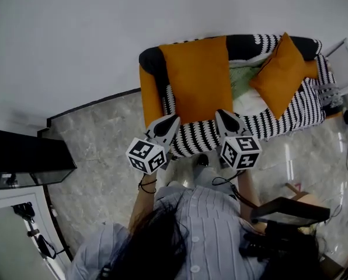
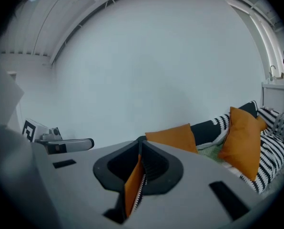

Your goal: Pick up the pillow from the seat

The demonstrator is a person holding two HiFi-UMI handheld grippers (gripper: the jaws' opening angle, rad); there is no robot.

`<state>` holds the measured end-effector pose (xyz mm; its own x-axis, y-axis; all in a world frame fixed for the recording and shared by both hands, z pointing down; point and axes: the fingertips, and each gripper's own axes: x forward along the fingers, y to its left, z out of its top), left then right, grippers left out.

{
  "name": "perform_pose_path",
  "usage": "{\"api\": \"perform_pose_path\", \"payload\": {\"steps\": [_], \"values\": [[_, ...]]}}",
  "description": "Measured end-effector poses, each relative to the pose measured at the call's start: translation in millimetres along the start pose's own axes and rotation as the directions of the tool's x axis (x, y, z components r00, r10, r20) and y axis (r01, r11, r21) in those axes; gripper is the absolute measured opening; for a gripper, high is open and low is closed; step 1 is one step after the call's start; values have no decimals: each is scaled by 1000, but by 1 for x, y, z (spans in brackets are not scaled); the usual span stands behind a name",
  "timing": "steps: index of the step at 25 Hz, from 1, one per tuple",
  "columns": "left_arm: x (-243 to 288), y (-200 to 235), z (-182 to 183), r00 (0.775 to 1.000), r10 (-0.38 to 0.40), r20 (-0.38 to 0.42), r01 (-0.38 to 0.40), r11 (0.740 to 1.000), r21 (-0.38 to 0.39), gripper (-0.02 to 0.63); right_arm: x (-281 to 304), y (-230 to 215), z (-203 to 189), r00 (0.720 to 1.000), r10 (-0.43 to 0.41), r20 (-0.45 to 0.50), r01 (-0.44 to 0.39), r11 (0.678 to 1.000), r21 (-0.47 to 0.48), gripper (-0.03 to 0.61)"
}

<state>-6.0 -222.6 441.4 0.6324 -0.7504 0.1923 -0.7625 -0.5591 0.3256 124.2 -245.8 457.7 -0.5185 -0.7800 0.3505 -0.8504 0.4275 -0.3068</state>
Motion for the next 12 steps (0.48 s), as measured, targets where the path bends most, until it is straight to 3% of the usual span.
{"api": "perform_pose_path", "payload": {"steps": [12], "values": [[43,26,-2,998,67,-10,-67,997,-44,12,30,-44,-1,997,58,-53,-57,998,14,31]]}}
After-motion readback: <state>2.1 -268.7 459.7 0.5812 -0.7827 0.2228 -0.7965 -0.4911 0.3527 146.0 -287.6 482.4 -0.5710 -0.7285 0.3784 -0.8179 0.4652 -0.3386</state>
